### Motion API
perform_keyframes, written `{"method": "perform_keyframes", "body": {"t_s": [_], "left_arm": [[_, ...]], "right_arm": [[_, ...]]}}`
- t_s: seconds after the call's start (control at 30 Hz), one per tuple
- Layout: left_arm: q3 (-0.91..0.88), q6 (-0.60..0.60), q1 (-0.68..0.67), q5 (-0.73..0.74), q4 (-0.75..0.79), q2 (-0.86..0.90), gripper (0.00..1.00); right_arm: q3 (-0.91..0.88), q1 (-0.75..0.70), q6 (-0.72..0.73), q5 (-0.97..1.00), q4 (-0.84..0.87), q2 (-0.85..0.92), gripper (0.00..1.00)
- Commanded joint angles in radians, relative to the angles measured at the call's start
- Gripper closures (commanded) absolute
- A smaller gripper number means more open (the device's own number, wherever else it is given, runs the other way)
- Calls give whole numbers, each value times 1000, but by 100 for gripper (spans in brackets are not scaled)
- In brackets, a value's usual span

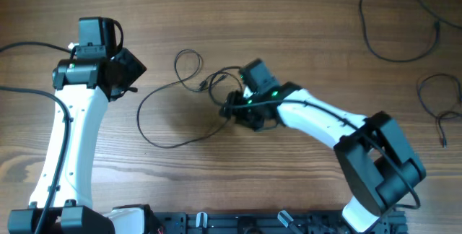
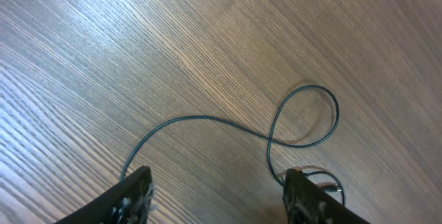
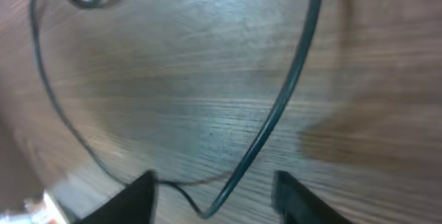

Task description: Untangle cables

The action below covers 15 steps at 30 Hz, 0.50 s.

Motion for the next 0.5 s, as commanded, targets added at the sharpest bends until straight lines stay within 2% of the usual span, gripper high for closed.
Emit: {"method": "perform_keyframes", "body": {"t_s": [0.0,0.1,0.2,0.27,0.47], "left_arm": [[6,6,5,-14,-10,-4,33],[6,5,5,-14,-28,-4,28],[6,6,5,-14,-43,-4,15],[6,6,5,-14,-57,-4,12],[5,6,5,-14,-103,-4,7]], "right_arm": [[-14,46,114,166,30,-11,55],[-14,68,113,220,48,-11,63],[-14,70,106,236,49,-11,81],[-14,67,30,240,55,-11,96],[12,-3,-326,218,-9,-80,96]]}}
